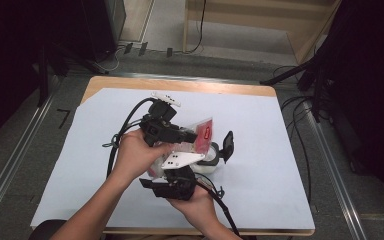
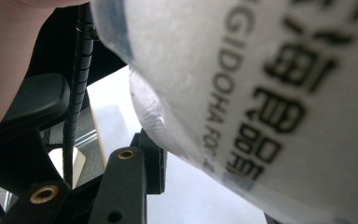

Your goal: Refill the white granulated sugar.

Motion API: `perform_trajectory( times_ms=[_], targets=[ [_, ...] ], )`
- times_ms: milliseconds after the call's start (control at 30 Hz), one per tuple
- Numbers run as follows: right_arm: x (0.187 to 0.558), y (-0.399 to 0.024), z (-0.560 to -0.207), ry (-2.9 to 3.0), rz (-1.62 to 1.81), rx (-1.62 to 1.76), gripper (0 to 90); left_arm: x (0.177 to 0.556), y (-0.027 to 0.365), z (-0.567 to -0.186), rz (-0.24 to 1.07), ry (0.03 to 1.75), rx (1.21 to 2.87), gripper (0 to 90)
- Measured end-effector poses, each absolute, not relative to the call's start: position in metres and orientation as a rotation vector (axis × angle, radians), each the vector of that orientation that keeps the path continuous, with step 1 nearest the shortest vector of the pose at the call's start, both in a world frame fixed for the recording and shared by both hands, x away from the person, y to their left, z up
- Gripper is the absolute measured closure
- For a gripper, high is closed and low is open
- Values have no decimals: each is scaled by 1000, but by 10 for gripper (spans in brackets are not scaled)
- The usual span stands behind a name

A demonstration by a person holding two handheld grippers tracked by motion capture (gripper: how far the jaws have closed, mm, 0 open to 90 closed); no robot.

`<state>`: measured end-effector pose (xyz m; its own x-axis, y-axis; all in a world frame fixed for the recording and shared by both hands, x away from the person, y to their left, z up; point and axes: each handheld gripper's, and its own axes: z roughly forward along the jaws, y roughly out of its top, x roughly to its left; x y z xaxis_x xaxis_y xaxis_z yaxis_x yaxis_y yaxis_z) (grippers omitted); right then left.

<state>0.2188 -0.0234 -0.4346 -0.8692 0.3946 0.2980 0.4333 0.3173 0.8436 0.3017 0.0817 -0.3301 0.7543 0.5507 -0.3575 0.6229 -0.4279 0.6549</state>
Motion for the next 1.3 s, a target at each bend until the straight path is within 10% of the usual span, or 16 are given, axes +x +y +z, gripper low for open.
perform_trajectory(
  times_ms=[1300],
  targets=[
    [218, -23, -435, -2526, -1646, -791, 632, 300, 80, -329, -119, 866, 2133, 742]
  ],
)
